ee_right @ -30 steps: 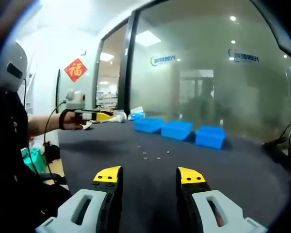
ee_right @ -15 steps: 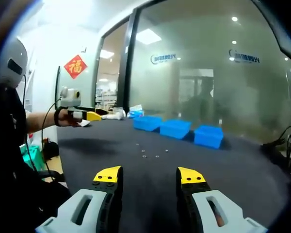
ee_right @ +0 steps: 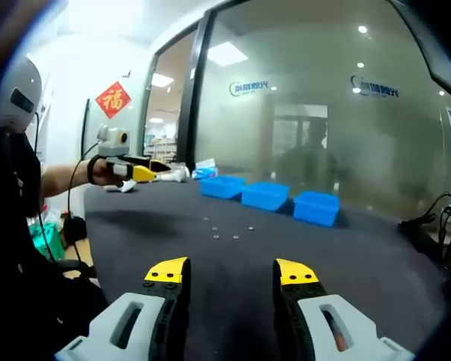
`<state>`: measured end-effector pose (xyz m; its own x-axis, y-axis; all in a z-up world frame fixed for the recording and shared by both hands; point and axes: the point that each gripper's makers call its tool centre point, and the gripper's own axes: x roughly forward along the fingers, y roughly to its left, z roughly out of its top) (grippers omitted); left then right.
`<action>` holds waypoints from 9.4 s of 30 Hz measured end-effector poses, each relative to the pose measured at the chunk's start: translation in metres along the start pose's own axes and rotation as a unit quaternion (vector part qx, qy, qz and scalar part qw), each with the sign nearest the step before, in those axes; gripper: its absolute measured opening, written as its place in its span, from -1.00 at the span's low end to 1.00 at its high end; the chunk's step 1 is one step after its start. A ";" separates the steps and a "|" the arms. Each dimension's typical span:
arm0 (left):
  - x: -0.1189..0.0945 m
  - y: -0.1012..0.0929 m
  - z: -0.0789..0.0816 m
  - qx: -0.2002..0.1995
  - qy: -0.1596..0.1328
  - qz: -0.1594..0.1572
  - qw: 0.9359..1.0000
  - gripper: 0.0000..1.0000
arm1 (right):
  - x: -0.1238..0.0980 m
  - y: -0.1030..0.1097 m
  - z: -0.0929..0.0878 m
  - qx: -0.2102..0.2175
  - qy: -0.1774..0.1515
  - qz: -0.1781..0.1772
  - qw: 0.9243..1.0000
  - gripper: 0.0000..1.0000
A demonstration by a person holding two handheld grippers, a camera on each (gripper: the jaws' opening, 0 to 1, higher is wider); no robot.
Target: Sort the screws, nuts, and washers into the corresponding bins
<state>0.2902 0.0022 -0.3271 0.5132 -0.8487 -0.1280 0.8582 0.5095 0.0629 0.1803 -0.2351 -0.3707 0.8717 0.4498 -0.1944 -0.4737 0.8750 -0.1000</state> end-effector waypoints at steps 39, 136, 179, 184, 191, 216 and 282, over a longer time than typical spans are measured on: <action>0.177 -0.032 -0.055 0.059 0.234 -0.115 0.963 -0.32 | -0.011 -0.027 -0.016 0.019 0.008 -0.034 0.999 -0.19; 0.056 0.140 0.048 -0.079 -0.061 0.204 0.974 -0.88 | 0.004 -0.003 0.004 -0.001 -0.003 -0.012 1.000 -0.19; 0.088 0.246 0.009 -0.048 0.036 0.287 0.956 -0.23 | 0.004 0.000 -0.003 0.011 0.001 -0.007 1.000 -0.20; 0.081 0.234 0.005 -0.048 0.036 0.276 0.959 -0.16 | 0.005 0.001 -0.002 0.010 0.001 -0.006 1.000 -0.20; 0.063 0.207 0.002 -0.044 0.032 0.253 0.966 -0.12 | 0.007 0.004 0.001 0.009 -0.001 -0.003 1.000 -0.20; -0.029 0.043 -0.021 -0.057 -0.017 0.165 0.984 -0.09 | 0.015 0.013 0.007 0.012 -0.011 0.010 1.000 -0.19; -0.085 -0.010 -0.061 -0.068 0.036 0.104 0.992 -0.08 | 0.111 0.040 0.023 -0.152 0.174 0.213 0.949 -0.32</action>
<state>0.2373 0.0781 -0.3776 0.6724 -0.7135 -0.1972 0.7218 0.6910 -0.0388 0.2611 -0.1457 -0.3736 0.5238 0.6179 -0.5863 -0.8342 0.5114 -0.2063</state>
